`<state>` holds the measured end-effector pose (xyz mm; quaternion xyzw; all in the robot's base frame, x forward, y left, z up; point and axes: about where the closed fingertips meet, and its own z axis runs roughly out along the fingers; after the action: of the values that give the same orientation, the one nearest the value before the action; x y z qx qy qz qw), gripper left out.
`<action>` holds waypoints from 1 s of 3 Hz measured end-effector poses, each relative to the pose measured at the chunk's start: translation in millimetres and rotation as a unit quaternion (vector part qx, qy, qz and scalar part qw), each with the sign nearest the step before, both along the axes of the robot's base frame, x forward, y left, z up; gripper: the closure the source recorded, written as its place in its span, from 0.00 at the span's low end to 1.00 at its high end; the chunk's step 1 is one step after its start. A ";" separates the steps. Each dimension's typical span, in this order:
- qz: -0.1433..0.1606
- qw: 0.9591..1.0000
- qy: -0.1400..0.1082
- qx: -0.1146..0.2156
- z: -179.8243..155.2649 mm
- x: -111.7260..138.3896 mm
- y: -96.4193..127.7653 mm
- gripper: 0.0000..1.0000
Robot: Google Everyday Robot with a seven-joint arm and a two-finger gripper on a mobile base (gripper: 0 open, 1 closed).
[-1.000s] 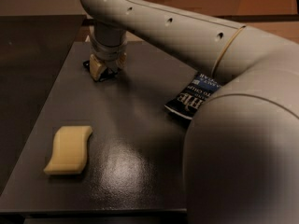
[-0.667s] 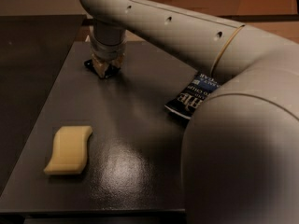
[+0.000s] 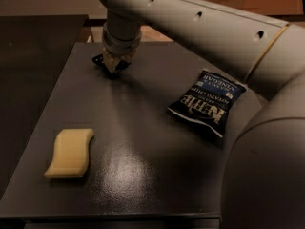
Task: Pick rxbar chocolate
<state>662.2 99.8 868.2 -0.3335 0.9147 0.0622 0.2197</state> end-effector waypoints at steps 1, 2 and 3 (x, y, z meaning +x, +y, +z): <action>0.014 0.998 -0.052 0.025 47.1 -11.8 -27.2 1.00; 0.033 0.994 -0.093 0.043 84.5 -19.3 -45.4 1.00; 0.060 0.989 -0.123 0.055 109.7 -25.5 -53.6 1.00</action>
Offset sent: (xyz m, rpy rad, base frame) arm -0.0281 -0.0697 0.1324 0.1292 -0.2920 0.1199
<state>636.7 46.2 977.8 -0.3805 0.8541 0.0835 0.3447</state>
